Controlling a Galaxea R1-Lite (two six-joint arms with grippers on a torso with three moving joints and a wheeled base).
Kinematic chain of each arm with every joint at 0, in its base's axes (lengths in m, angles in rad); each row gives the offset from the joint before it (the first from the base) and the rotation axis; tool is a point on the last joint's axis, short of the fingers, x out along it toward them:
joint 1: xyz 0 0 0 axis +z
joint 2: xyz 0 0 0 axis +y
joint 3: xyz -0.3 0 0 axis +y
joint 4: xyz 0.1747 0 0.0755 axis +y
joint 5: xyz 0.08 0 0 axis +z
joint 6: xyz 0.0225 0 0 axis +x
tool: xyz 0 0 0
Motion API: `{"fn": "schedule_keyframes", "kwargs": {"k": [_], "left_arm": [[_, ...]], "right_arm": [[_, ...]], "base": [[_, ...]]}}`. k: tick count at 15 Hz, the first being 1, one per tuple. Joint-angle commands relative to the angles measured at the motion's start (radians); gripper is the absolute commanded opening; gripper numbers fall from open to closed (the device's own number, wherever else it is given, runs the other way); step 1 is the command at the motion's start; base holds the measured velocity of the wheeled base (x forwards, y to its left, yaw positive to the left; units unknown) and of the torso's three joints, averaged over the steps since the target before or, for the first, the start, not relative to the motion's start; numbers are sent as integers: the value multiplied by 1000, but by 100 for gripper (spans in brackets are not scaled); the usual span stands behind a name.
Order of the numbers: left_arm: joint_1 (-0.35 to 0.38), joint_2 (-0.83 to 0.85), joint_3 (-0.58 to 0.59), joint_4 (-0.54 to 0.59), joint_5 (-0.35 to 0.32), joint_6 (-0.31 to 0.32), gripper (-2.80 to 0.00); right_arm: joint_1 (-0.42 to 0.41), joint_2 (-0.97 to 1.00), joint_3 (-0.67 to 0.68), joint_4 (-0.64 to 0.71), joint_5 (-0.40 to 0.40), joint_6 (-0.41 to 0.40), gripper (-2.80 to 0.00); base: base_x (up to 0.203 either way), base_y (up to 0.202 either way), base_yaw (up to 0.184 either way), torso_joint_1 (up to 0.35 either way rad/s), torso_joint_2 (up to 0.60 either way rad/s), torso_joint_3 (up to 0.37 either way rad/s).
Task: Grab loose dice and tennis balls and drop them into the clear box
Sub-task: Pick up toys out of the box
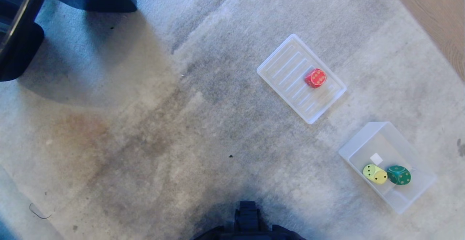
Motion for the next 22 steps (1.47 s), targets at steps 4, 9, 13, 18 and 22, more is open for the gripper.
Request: {"fn": "schedule_keyframes", "kwargs": {"k": [4, 9, 13, 18, 22], "left_arm": [[0, 0, 0, 0, 2, -4, -280], [0, 0, 0, 1, 1, -2, -280], [0, 0, 0, 1, 1, -2, -280], [0, 0, 0, 1, 1, -2, -280], [0, 0, 0, 1, 2, -2, -280]], "right_arm": [[0, 2, 0, 1, 2, -6, -280], [0, 2, 0, 1, 2, -6, -280], [0, 2, -1, 1, 2, -4, -280], [0, 2, -1, 1, 0, -4, -280], [0, 2, -1, 1, -2, -2, -280]], "base": [[184, 0, 1, 3, 3, 0], [166, 0, 0, 5, 3, 4], [0, 0, 0, 0, 0, 0], [0, 0, 0, 0, 0, 0], [1, -4, 47, 1, 2, 2]]}}
